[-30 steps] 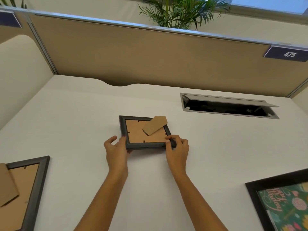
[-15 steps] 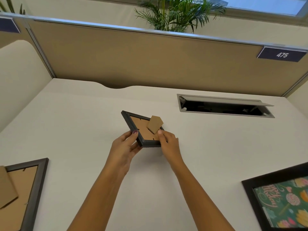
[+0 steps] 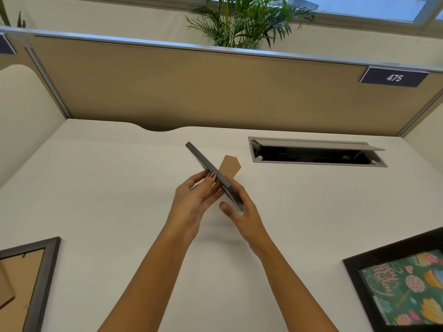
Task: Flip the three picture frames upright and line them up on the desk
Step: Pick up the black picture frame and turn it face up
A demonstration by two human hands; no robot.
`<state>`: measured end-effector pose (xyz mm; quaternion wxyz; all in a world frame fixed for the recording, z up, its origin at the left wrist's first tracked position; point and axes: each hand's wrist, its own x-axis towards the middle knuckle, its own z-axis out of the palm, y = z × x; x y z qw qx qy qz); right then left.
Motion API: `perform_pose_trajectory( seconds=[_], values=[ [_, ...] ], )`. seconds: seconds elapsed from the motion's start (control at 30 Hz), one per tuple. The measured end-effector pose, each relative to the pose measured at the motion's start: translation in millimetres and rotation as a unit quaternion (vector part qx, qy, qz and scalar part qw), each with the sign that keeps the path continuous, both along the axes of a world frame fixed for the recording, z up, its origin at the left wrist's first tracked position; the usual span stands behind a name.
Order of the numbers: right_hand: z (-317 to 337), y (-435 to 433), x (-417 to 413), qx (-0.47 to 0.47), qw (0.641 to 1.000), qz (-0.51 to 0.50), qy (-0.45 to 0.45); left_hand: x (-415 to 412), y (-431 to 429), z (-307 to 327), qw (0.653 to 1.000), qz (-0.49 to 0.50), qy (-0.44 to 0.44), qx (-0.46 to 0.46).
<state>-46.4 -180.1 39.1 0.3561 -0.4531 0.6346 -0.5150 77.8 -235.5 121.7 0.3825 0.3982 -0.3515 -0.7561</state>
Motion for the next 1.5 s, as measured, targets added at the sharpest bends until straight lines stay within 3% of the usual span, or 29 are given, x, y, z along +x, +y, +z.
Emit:
perform_pose_trajectory(
  seconds=[0.1, 0.2, 0.3, 0.43, 0.63, 0.7, 0.83, 1.13, 1.23, 1.37, 1.5],
  values=[
    [-5.1, -2.7, -7.6, -0.010, 0.997, -0.066, -0.033, -17.2, -0.2, 1.7, 0.999, -0.028, -0.015, -0.030],
    [-3.5, -1.6, -19.2, -0.010, 0.994, -0.092, -0.059, -29.1, 1.6, -12.2, 0.980, -0.054, -0.151, -0.119],
    [1.7, 2.3, -35.4, -0.022, 0.992, -0.096, -0.080, -26.4, 4.8, -44.7, 0.896, -0.068, -0.342, -0.273],
    [2.0, 5.7, -61.2, -0.032, 0.987, -0.113, -0.110, -14.0, 9.3, -103.2, 0.777, -0.126, -0.497, -0.366],
    [0.6, 6.1, -84.8, -0.028, 0.979, -0.147, -0.136, 0.0, 15.7, -144.6, 0.663, -0.121, -0.582, -0.455],
    [-0.4, 5.9, -88.9, -0.025, 0.976, -0.158, -0.148, 0.7, 16.5, -146.3, 0.640, -0.122, -0.601, -0.463],
    [-1.6, 5.6, -92.2, -0.019, 0.974, -0.167, -0.152, -0.5, 18.5, -147.8, 0.615, -0.126, -0.621, -0.470],
    [-11.1, 7.5, -89.8, -0.008, 0.977, -0.155, -0.149, -0.3, 18.3, -149.6, 0.608, -0.120, -0.623, -0.478],
    [-17.6, 14.0, -74.6, -0.007, 0.968, -0.203, -0.149, -0.7, 17.7, -150.3, 0.608, -0.117, -0.622, -0.479],
    [-36.6, 29.2, -35.1, -0.023, 0.954, -0.292, -0.069, 1.9, 20.7, -149.3, 0.615, -0.118, -0.615, -0.479],
    [-46.3, 41.8, 10.4, -0.030, 0.962, -0.271, -0.032, 11.8, 32.2, -149.7, 0.621, -0.124, -0.602, -0.486]
  ],
)
